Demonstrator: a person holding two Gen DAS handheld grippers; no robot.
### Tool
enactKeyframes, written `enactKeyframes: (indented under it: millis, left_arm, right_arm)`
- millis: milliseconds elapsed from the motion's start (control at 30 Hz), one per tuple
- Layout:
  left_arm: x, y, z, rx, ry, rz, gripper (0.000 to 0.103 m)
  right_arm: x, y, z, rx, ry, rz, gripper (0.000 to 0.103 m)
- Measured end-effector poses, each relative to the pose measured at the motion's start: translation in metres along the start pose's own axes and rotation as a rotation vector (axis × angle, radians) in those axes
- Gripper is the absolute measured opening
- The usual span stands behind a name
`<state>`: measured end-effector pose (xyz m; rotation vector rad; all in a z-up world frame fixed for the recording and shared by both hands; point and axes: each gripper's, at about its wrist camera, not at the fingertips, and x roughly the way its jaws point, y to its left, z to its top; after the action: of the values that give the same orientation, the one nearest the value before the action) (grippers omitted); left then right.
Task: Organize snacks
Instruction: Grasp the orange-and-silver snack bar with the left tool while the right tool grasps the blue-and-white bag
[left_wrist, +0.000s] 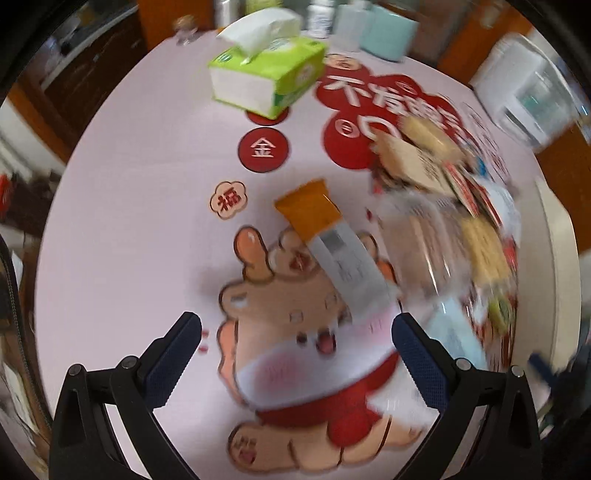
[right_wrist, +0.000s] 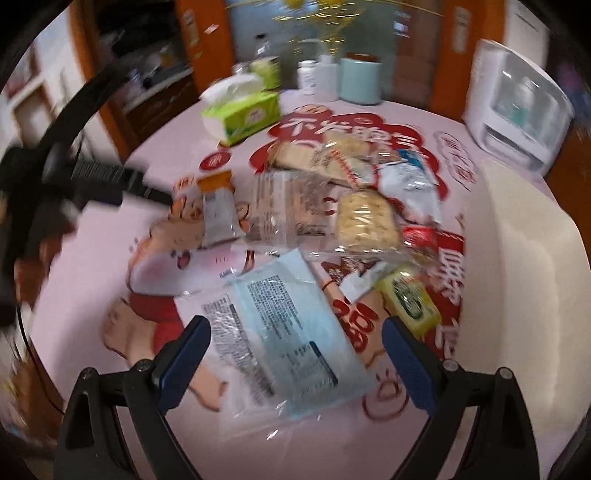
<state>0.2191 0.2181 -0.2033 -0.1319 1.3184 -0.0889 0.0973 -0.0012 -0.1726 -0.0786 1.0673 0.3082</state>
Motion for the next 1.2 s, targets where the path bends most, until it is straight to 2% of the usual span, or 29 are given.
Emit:
enactKeyframes:
  millis: [133, 267, 400, 667, 767, 900, 967, 1067, 1133, 1200]
  left_arm:
    - [0.028, 0.004, 0.025, -0.113, 0.016, -0.014, 0.102]
    - [0.051, 0.002, 0.044, -0.198, 0.015, 0.047, 0.102]
    - [0.07, 0.002, 0.053, -0.283, 0.033, 0.059, 0.102]
    - [0.097, -0.025, 0.058, -0.262, 0.092, 0.168, 0.099]
    - [0.102, -0.03, 0.059, -0.267, 0.098, 0.197, 0.099]
    - [0.105, -0.03, 0.061, -0.279, 0.108, 0.185, 0.097]
    - [0.102, -0.032, 0.057, -0.269, 0.103, 0.186, 0.092]
    - [0.096, -0.041, 0.053, -0.235, 0.083, 0.184, 0.073]
    - [0.092, -0.049, 0.05, -0.201, 0.07, 0.181, 0.049]
    - [0.09, -0.056, 0.049, -0.167, 0.067, 0.181, 0.045]
  right_arm:
    - [0.026, 0.003, 0.002, -0.074, 0.054, 0.04, 0.095]
    - [0.041, 0.005, 0.003, -0.119, 0.098, 0.103, 0.095]
    - [0.049, 0.005, 0.001, -0.124, 0.11, 0.128, 0.095]
    - [0.048, 0.011, 0.007, -0.158, 0.128, 0.235, 0.095]
    - [0.052, 0.019, 0.006, -0.219, 0.138, 0.212, 0.098]
    - [0.061, 0.026, 0.004, -0.277, 0.153, 0.178, 0.101]
    - [0.064, 0.028, 0.005, -0.29, 0.161, 0.165, 0.101]
    - [0.071, 0.028, 0.007, -0.299, 0.19, 0.127, 0.103]
    - [0.079, 0.026, 0.007, -0.291, 0.218, 0.119, 0.103]
    - [0.086, 0.02, 0.007, -0.257, 0.255, 0.131, 0.103]
